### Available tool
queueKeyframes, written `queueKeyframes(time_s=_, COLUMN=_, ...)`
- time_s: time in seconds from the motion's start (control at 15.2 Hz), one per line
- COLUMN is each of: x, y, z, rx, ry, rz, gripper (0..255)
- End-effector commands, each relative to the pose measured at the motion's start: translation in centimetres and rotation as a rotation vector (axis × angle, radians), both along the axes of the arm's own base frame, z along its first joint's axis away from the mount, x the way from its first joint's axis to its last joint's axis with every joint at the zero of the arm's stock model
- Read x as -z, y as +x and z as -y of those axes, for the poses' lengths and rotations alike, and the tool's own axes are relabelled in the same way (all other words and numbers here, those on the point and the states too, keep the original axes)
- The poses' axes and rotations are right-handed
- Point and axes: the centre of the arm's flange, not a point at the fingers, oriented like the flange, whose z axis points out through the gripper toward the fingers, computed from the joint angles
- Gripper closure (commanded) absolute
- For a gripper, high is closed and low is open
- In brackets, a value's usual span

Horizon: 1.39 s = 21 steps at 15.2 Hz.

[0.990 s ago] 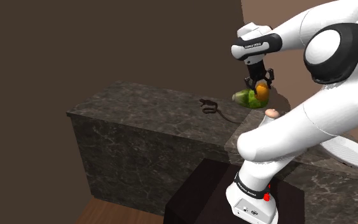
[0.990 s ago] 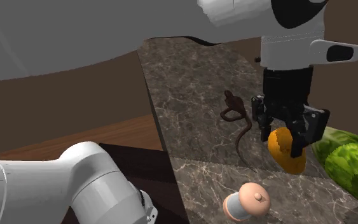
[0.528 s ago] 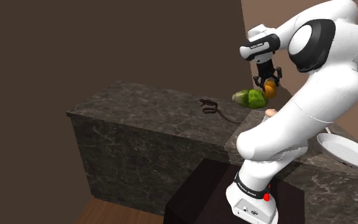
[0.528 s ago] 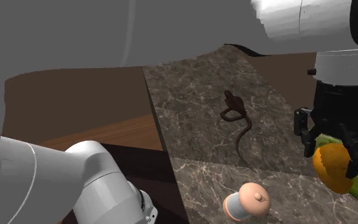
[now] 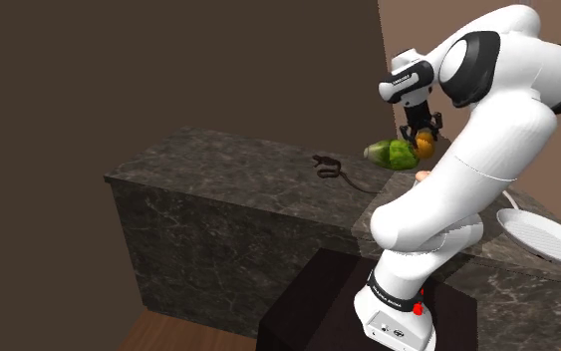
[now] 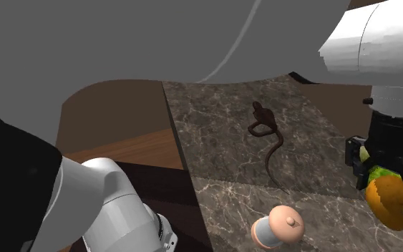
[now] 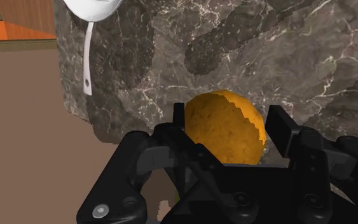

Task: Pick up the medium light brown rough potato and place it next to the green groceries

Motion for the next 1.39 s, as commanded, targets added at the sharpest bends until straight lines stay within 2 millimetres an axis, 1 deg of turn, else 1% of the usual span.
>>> queueKeyframes(time_s=0.0, x=1.0, y=0.0, z=0.1, rx=0.0, ry=0.0, rz=0.0, gripper=255)
queueKeyframes(time_s=1.32, x=11.5, y=0.0, z=0.1, rx=0.0, ry=0.0, rz=0.0, gripper=255)
